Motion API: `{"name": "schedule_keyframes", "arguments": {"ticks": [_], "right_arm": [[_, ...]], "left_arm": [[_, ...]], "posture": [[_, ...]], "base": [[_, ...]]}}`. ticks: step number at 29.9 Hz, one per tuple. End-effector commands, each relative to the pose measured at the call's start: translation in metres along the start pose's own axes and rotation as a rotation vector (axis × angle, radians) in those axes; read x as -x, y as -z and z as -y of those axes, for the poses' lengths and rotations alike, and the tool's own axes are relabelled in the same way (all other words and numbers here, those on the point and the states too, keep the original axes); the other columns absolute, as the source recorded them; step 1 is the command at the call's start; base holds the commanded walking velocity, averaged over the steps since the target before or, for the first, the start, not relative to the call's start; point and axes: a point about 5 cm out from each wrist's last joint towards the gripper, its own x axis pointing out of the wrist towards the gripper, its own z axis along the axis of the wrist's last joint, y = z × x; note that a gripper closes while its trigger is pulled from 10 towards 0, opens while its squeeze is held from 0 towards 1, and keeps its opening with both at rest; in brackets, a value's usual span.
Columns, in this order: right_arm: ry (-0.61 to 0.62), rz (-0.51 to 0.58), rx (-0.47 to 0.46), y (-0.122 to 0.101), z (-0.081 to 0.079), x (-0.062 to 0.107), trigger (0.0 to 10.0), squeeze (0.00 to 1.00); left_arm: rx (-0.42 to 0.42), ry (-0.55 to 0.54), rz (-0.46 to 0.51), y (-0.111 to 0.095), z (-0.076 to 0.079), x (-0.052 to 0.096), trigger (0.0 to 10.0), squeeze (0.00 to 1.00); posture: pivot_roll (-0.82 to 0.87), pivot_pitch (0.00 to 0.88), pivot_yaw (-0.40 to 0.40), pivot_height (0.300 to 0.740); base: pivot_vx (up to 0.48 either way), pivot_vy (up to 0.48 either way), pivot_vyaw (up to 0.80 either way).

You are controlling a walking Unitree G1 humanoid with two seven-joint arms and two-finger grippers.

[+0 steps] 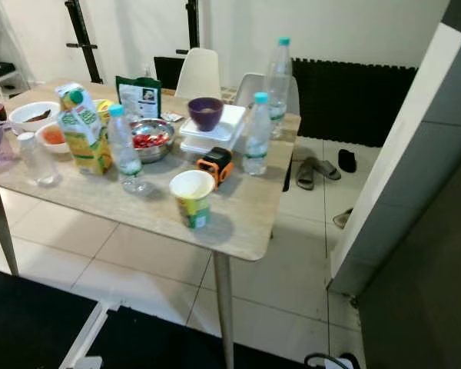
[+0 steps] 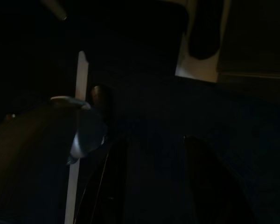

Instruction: Restocking fridge

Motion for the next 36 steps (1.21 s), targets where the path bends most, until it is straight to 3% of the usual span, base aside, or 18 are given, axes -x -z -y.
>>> {"name": "schedule_keyframes", "arguments": {"ticks": [1,7,12,15,16,17,18,20,21,22,25,26,28,30,32,33,35,36], "right_arm": [[-0.011,-0.015,-0.005,0.005,-0.005,0.0,10.0,0.0],[-0.017,-0.014,-0.004,0.004,-0.007,-0.001,10.0,0.0],[-0.017,-0.013,-0.004,0.004,-0.007,-0.001,10.0,0.0],[-0.017,-0.013,-0.004,0.003,-0.007,-0.001,10.0,0.0],[-0.017,-0.012,-0.004,0.003,-0.007,-0.001,10.0,0.0],[-0.017,-0.012,-0.004,0.003,-0.007,-0.001,10.0,0.0],[-0.017,-0.012,-0.004,0.003,-0.007,-0.001,10.0,0.0],[-0.018,-0.011,-0.004,0.003,-0.007,-0.001,10.0,0.0],[-0.018,-0.011,-0.004,0.003,-0.007,-0.001,10.0,0.0],[-0.019,-0.011,-0.004,0.003,-0.007,-0.001,10.0,0.0],[-0.02,-0.012,-0.001,0.003,-0.007,-0.001,10.0,0.0],[-0.021,-0.012,0.002,0.003,-0.007,-0.001,10.0,0.0],[-0.021,-0.012,0.002,0.003,-0.007,-0.001,10.0,0.0],[-0.022,-0.013,0.006,0.003,-0.007,-0.001,10.0,0.0],[-0.022,-0.013,0.006,0.003,-0.007,-0.001,10.0,0.0],[-0.022,-0.013,0.007,0.003,-0.008,-0.001,10.0,0.0],[-0.022,-0.013,0.007,0.003,-0.008,-0.001,10.0,0.0],[-0.023,-0.015,0.008,0.004,-0.008,-0.001,10.0,0.0]], "left_arm": [[0.011,-0.014,-0.006,0.005,-0.001,0.001,10.0,0.0],[0.06,-0.041,0.037,-0.004,-0.007,0.001,10.0,0.0],[0.011,-0.07,0.059,-0.011,-0.011,0.001,10.0,0.0],[0.055,-0.114,0.127,-0.027,-0.019,0.001,10.0,0.0],[0.144,-0.155,0.224,-0.05,-0.032,0.004,10.0,1.0],[0.208,-0.182,0.293,-0.065,-0.04,0.007,10.0,1.0],[0.208,-0.182,0.293,-0.065,-0.04,0.007,10.0,1.0],[0.312,-0.203,0.44,-0.097,-0.056,0.014,10.0,1.0],[0.312,-0.203,0.44,-0.097,-0.056,0.014,10.0,1.0],[0.365,-0.218,0.538,-0.117,-0.066,0.021,10.0,1.0],[0.374,-0.235,0.639,-0.14,-0.075,0.03,10.0,1.0],[0.387,-0.242,0.745,-0.165,-0.082,0.041,10.0,1.0],[0.387,-0.242,0.745,-0.165,-0.082,0.041,10.0,1.0],[0.373,-0.219,0.95,-0.212,-0.089,0.064,10.0,1.0],[0.373,-0.219,0.95,-0.212,-0.089,0.064,10.0,1.0],[0.346,-0.175,1.074,-0.241,-0.088,0.081,10.0,1.0],[0.346,-0.175,1.074,-0.241,-0.088,0.081,10.0,1.0],[0.283,-0.108,1.229,-0.275,-0.083,0.104,10.0,1.0]], "posture": [[-0.02,0.0,0.013,0.74],[-0.02,0.0,0.013,0.74],[-0.02,0.0,0.01,0.74],[-0.02,0.0,0.01,0.74],[-0.02,0.0,0.01,0.74],[-0.02,0.0,0.01,0.74],[-0.02,0.0,0.01,0.74],[-0.02,0.0,0.01,0.74],[-0.02,0.0,0.01,0.74],[-0.02,0.0,0.01,0.74],[-0.01,0.0,0.011,0.74],[-0.01,0.0,0.011,0.74],[-0.01,0.0,0.011,0.74],[-0.01,0.0,0.015,0.74],[-0.01,0.0,0.015,0.74],[-0.01,0.0,0.015,0.74],[-0.01,0.0,0.015,0.74],[-0.01,0.0,0.015,0.74]], "base": [[0.0,0.0,0.0],[0.0,0.0,0.0],[0.0,0.0,0.0],[0.0,0.0,0.0],[0.0,0.0,0.0],[0.0,0.0,0.0],[0.0,0.0,0.0],[0.0,0.0,0.0],[0.0,0.0,0.0],[0.0,0.0,0.0],[0.0,0.0,0.0],[0.0,0.0,0.0],[0.0,0.0,0.0],[0.0,0.0,0.0],[0.0,0.0,0.0],[0.0,0.0,0.0],[0.0,0.0,0.0],[0.0,0.0,0.0]]}}
